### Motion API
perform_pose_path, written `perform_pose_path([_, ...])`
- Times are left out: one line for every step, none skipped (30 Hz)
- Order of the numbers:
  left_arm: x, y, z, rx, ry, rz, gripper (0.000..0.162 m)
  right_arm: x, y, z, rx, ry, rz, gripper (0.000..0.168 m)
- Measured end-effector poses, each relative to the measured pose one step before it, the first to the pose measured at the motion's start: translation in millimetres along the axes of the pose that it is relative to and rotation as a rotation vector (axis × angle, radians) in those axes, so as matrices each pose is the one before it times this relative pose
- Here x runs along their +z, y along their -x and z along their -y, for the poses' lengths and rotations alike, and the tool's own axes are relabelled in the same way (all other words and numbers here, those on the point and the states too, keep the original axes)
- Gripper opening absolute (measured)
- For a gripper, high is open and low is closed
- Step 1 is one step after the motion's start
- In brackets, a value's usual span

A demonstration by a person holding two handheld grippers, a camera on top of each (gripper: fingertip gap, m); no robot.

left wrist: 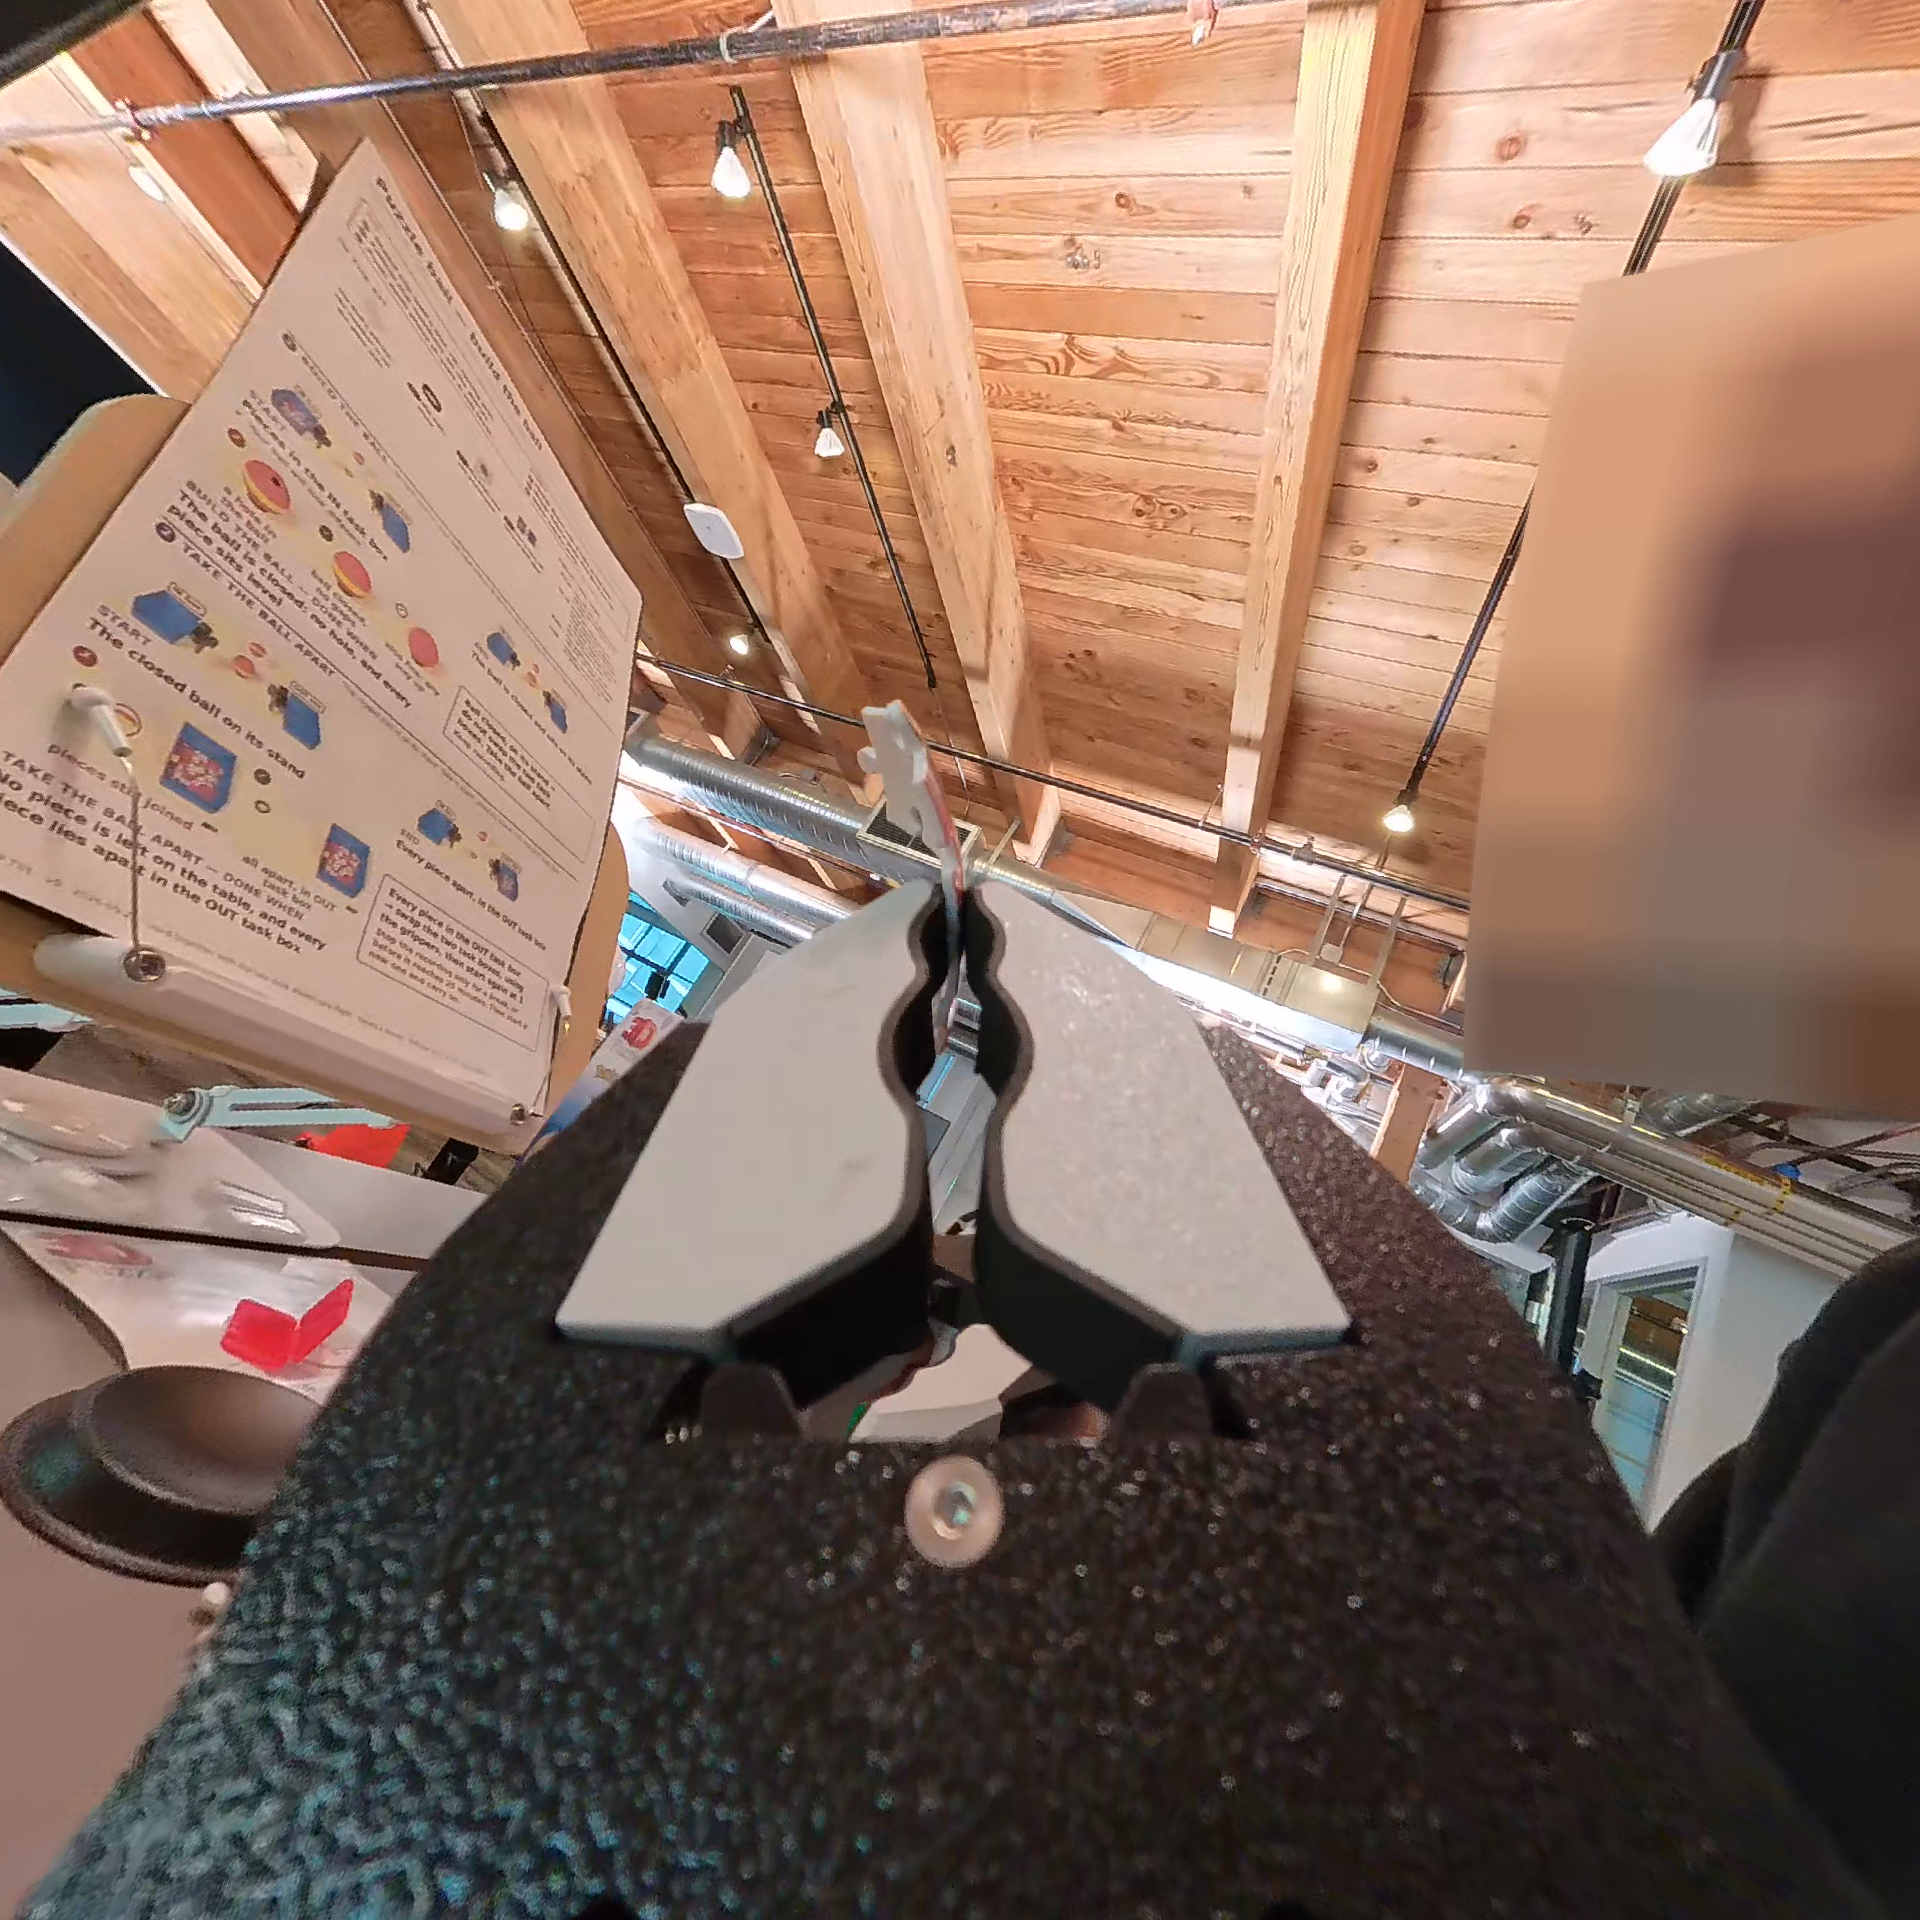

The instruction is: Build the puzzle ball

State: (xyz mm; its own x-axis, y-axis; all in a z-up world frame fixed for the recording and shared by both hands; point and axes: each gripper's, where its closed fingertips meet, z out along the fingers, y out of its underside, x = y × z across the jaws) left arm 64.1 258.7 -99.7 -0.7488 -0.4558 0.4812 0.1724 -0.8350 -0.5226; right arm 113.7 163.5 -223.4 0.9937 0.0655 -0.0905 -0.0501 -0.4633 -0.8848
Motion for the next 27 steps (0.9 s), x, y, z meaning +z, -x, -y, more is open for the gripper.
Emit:
perform_pose_path([0.5, -1.4, -0.63, -0.0042, 0.0017, -0.0057, 0.001, 0.01, 0.12, -0.27, 0.0005, -0.0007, 0.0008, 0.032])
perform_pose_path([0.65, -1.28, -0.58, -0.0025, 0.0011, -0.005, 0.001, 0.12, 0.21, -0.19, 0.0006, -0.001, 0.0014, 0.032])
perform_pose_path([0.67, -1.04, -0.7, -0.0011, 0.0028, -0.0033, 0.001, 0.21, 0.16, -0.28, 0.0014, -0.0005, 0.0015, 0.032])
perform_pose_path([0.56, -0.88, -0.7, -0.0015, 0.003, -0.0025, 0.001, 0.25, 0.23, -0.17, 0.0014, -0.0004, 0.0012, 0.032])
perform_pose_path([0.71, -1.19, -0.47, -0.0026, 0.0008, -0.0052, 0.001, 0.28, 0.27, -0.29, 0.0011, -0.0001, 0.0018, 0.032])
perform_pose_path([0.62, -1.29, -0.4, -0.0038, 0.001, -0.0071, 0.001, 0.35, 0.41, -0.3, 0.0007, 0.0003, 0.0024, 0.032])
perform_pose_path([0.69, -1.01, -0.71, -0.0031, 0.0034, -0.0049, 0.001, 0.08, 0.31, -0.22, -0.0003, 0.0003, 0.0019, 0.032])
perform_pose_path([0.62, -0.42, -0.72, -0.001, 0.0036, -0.0009, 0.001, 0.07, 0.32, -0.28, -0.0012, 0.0007, 0.001, 0.032])
perform_pose_path([0.52, -0.36, -0.65, 0.0006, 0.0033, -0.0002, 0.001, 0.0, 0.04, -0.21, -0.0013, 0.0009, 0.0003, 0.032])
perform_pose_path([0.42, -0.48, -0.96, 0.0009, 0.0051, -0.0009, 0.001, -0.12, 0.03, -0.1, -0.0004, 0.0004, 0.0004, 0.032])
perform_pose_path([0.51, -0.32, -0.93, 0.0016, 0.0063, -0.0003, 0.001, -0.05, 0.04, -0.13, 0.0006, 0.0, 0.0007, 0.032])
perform_pose_path([0.4, -0.11, -0.92, 0.0031, 0.0059, 0.0007, 0.001, -0.05, -0.04, -0.09, 0.0014, -0.0003, 0.0005, 0.031])
perform_pose_path([0.36, -0.27, -0.8, 0.0042, 0.0057, 0.0005, 0.001, 0.01, -0.01, -0.33, 0.0014, 0.0002, 0.0009, 0.031])
perform_pose_path([0.36, -0.48, -0.81, 0.0038, 0.0058, -0.0009, 0.001, 0.04, 0.07, -0.25, 0.0007, 0.0006, 0.0011, 0.032])
perform_pose_path([0.43, -0.58, -0.66, 0.0025, 0.0052, -0.0019, 0.001, -0.01, 0.09, -0.24, 0.0002, 0.0002, 0.0007, 0.032])
perform_pose_path([0.38, -0.48, -0.82, 0.0025, 0.0055, -0.0012, 0.001, 0.07, 0.16, -0.05, 0.0, -0.0003, 0.0013, 0.031])
perform_pose_path([0.24, -0.14, -0.85, 0.0027, 0.0059, 0.0006, 0.001, 0.0, 0.08, -0.03, 0.0005, -0.0007, 0.0011, 0.031])
perform_pose_path([0.25, 0.01, -0.88, 0.0016, 0.0057, 0.0015, 0.001, 0.04, 0.11, 0.09, 0.001, -0.0007, 0.001, 0.031])
perform_pose_path([0.2, -0.26, -0.85, 0.0001, 0.0045, -0.0005, 0.001, -0.16, 0.14, 0.11, 0.0006, -0.0009, 0.0006, 0.031])
perform_pose_path([0.17, -0.44, -0.54, 0.0006, 0.0039, -0.0019, 0.001, -0.12, 0.08, 0.18, -0.0001, -0.0014, 0.0005, 0.031])
perform_pose_path([0.2, -0.19, -0.55, 0.0023, 0.0045, -0.0005, 0.001, -0.13, 0.03, 0.19, 0.0003, -0.0014, 0.0007, 0.031])
perform_pose_path([0.08, -0.17, -0.45, 0.0026, 0.0035, 0.0002, 0.001, -0.13, -0.04, 0.07, 0.0019, -0.0011, 0.0008, 0.031])
perform_pose_path([0.13, -0.28, -0.2, 0.0, 0.0012, -0.0008, 0.001, -0.01, 0.07, -0.13, 0.0029, -0.0006, 0.0021, 0.031])
perform_pose_path([0.17, -0.15, -0.2, -0.0022, 0.0021, -0.001, 0.001, 0.07, 0.26, -0.16, 0.0029, -0.0001, 0.0022, 0.031])
perform_pose_path([0.2, 0.13, -0.78, -0.0005, 0.0052, 0.001, 0.001, 0.14, 0.29, -0.25, 0.0017, -0.0001, 0.0016, 0.031])
perform_pose_path([0.06, 0.25, -0.88, 0.0027, 0.0061, 0.0026, 0.001, 0.21, 0.24, -0.27, 0.0002, 0.0003, 0.0013, 0.031])
perform_pose_path([0.1, 0.17, -0.74, 0.0026, 0.0045, 0.0017, 0.001, 0.15, 0.31, -0.41, -0.0002, 0.0014, 0.0013, 0.031])
